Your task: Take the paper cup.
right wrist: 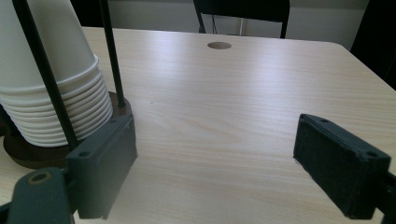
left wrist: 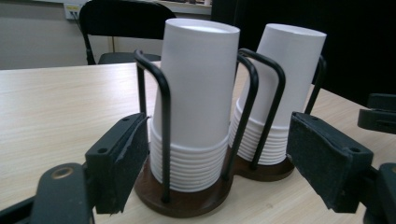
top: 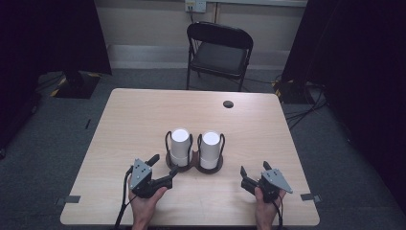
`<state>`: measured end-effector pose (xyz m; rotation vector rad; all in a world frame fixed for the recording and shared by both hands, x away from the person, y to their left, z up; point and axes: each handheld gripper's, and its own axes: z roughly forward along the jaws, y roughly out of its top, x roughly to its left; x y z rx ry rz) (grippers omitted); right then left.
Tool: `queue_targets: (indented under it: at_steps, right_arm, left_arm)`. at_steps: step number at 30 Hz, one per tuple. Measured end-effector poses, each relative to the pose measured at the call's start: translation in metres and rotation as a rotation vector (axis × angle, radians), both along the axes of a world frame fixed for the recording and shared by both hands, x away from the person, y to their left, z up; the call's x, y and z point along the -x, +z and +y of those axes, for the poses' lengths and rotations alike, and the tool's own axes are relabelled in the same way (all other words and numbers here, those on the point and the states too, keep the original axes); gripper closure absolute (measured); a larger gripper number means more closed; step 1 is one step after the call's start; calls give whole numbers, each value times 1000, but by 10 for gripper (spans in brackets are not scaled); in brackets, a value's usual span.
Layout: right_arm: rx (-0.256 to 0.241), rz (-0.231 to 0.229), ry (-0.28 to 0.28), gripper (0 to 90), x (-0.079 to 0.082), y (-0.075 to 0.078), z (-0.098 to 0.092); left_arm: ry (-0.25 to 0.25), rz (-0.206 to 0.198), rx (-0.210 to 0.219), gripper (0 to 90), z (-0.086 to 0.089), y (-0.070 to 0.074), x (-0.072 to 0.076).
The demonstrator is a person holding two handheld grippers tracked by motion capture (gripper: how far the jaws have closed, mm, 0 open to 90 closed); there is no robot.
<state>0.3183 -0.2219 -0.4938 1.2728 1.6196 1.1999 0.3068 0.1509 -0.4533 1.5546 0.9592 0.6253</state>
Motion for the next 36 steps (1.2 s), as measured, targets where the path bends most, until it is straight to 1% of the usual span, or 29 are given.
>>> queue_targets:
  at_steps: [2,3,4,5,6,7,8,9,10,11,12,13,14,16,22,23,25,26,28,29,30,32,34,36]
  right_arm:
    - [-2,-3,-5,127,0,0,0]
    - [-2,-2,-5,127,0,0,0]
    - [-2,-2,-5,127,0,0,0]
    - [0,-2,-4,127,0,0,0]
    - [1,-2,-5,127,0,0,0]
    - [0,-1,-5,127,0,0,0]
    - [0,-1,-5,127,0,0,0]
    - [-4,1,-5,127,0,0,0]
    - [-4,1,-5,127,0,0,0]
    - [-5,-3,-5,128,0,0,0]
    - [-8,-9,-1,128,1,0,-1]
    - [-11,-6,5,128,1,0,-1]
    - [-11,-6,5,128,1,0,-1]
    - [-13,-3,3,128,1,0,-1]
    - [-13,-1,3,128,0,0,-2]
    - [-12,-2,4,128,0,0,-1]
    - [-13,-2,3,128,1,0,-1]
    - [-12,-2,8,128,1,0,-1]
    - [-12,0,8,128,1,0,-1]
    - [-13,-1,7,128,0,0,-2]
    - [-12,0,8,128,0,0,-2]
    - [-11,0,8,128,0,0,-1]
    - [-13,6,10,128,0,0,-2]
    - [-18,6,11,128,0,0,-2]
  left_arm:
    - [-15,-9,0,214,-4,3,0]
    - [-23,-13,-8,215,-6,5,-1]
    - [-23,-13,-8,216,-6,5,-1]
    - [-36,-18,-12,217,-10,8,0]
    - [-36,-18,-12,217,-10,8,0]
    - [-52,-21,-12,217,-15,10,-1]
    - [-52,-21,-12,217,-15,10,-1]
    - [-76,-20,-12,217,-19,12,-1]
    - [-76,-20,-12,225,-19,12,-1]
    - [-86,-22,-12,225,-21,13,-1]
    - [-100,-21,-10,244,-24,15,1]
    - [-100,-21,-10,244,-24,15,1]
    - [-111,-20,-1,244,-26,15,1]
    - [-129,-21,-4,244,-30,17,1]
    - [-155,-40,-17,254,-43,25,-3]
    - [-152,-47,-38,273,-48,29,-5]
    - [-154,-45,-36,297,-50,31,-6]
    - [-162,-57,-61,297,-55,34,-8]
    - [-166,-62,-67,295,-57,35,-10]
    - [-190,-66,-74,278,-60,36,-12]
    - [-192,-68,-79,271,-62,37,-13]
    - [-201,-69,-76,251,-64,38,-16]
    - [-209,-61,-69,232,-65,41,-17]
    - [-208,-71,-72,219,-67,43,-17]
